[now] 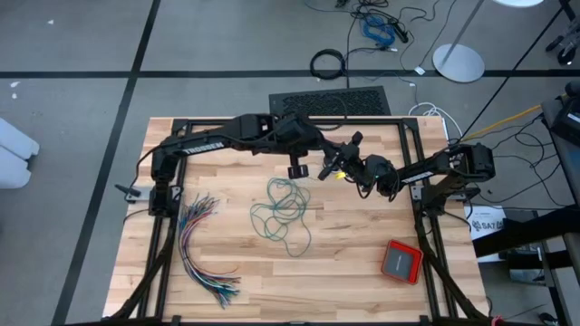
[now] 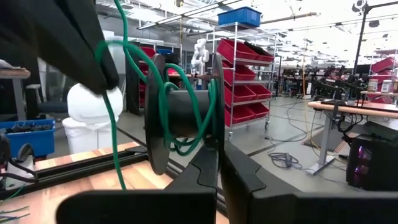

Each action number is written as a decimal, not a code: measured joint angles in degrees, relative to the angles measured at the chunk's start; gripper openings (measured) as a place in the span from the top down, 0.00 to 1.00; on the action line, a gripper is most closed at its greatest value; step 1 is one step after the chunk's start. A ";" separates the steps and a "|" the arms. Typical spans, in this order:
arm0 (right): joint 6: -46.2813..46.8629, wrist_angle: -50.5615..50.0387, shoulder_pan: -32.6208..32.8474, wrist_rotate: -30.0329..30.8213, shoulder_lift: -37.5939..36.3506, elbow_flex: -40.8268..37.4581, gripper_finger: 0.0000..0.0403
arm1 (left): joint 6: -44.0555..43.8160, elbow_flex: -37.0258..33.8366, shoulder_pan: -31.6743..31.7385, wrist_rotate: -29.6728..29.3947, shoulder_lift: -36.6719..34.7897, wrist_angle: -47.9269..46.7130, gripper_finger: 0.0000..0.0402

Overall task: Coil cords
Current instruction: Coil the green wire onto the spool

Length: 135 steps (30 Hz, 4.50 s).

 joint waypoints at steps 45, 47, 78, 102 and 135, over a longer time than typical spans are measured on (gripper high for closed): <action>0.22 3.00 1.20 -2.36 0.01 0.00 1.00 | 5.00 2.29 7.09 -0.60 -0.17 -5.76 0.83; 0.22 2.96 1.20 -2.36 0.00 0.00 1.00 | 5.54 2.29 7.09 -0.66 -0.20 -6.34 0.83; 0.83 3.28 1.14 -2.91 0.00 -0.02 1.00 | 5.73 2.22 8.27 3.18 -1.27 -10.28 0.83; 0.83 5.52 1.16 -2.87 0.00 -2.03 1.00 | 3.17 -31.25 22.16 15.68 -2.47 3.43 0.83; 1.23 5.13 -0.40 -6.90 0.02 -2.43 1.00 | -1.72 -91.85 1.08 5.32 -13.44 127.37 0.83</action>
